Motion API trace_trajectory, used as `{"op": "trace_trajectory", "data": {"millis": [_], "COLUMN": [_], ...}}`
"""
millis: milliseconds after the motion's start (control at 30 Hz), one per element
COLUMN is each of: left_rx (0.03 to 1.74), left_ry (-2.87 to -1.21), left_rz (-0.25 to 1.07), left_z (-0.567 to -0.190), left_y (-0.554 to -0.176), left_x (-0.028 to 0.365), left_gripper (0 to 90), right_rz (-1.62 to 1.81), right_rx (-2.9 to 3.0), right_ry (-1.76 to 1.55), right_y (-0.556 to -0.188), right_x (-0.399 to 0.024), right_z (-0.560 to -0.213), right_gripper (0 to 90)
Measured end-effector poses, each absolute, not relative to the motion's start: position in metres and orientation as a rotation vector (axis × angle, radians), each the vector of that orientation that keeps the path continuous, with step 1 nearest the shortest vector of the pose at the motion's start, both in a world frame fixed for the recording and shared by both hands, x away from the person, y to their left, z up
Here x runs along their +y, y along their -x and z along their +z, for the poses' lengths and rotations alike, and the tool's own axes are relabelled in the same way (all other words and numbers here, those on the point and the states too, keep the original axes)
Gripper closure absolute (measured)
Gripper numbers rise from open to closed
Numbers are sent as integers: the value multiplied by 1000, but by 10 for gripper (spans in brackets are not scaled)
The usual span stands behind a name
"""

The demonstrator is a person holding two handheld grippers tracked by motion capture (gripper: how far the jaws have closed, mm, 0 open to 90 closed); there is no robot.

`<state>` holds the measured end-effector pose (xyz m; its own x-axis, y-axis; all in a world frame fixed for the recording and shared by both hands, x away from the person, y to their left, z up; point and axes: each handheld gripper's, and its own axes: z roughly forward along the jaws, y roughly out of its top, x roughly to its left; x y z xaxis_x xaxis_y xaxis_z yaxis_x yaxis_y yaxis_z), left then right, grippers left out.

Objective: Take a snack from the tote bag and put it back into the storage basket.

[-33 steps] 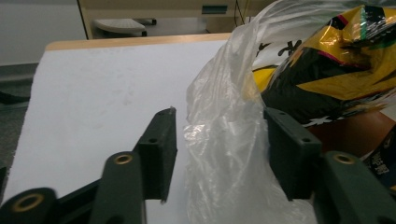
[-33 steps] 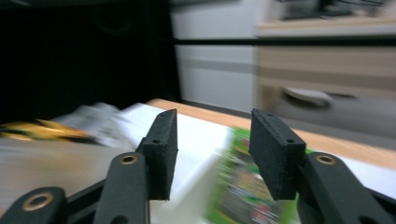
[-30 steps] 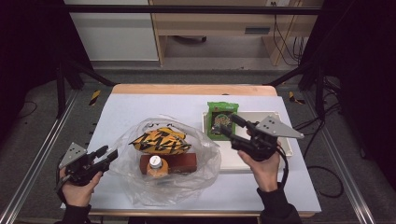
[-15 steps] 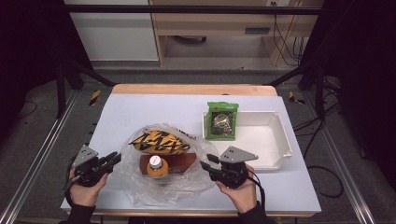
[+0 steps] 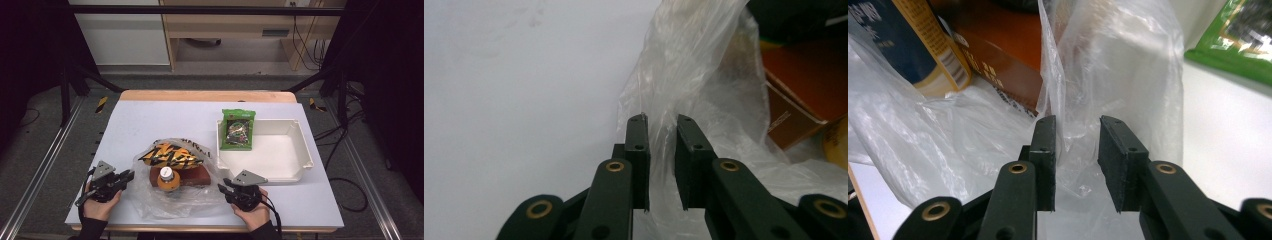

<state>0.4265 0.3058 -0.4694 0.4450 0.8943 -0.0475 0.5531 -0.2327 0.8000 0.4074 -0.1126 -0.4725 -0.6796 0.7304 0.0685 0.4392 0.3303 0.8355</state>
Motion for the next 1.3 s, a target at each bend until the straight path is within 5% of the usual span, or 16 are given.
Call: {"op": "trace_trajectory", "data": {"millis": [433, 633, 833, 1300], "left_rx": [1217, 1225, 1227, 1126], "left_ry": [-1977, -1948, -1848, -1729], "left_rz": [548, 565, 586, 599], "left_z": [-484, -480, -464, -423], "left_y": [-434, -432, -424, -406], "left_x": [297, 299, 307, 309], "left_gripper": [679, 545, 388, 308], "right_rz": [1205, 1227, 1365, 1603], "right_rx": [2322, 2319, 2234, 2044], "right_ry": [-1072, -1068, -992, -816], "right_y": [-415, -413, -405, -390], "right_x": [-101, -103, -109, -114], "right_z": [-490, -487, -461, -392], "right_gripper": [705, 642, 530, 496]}}
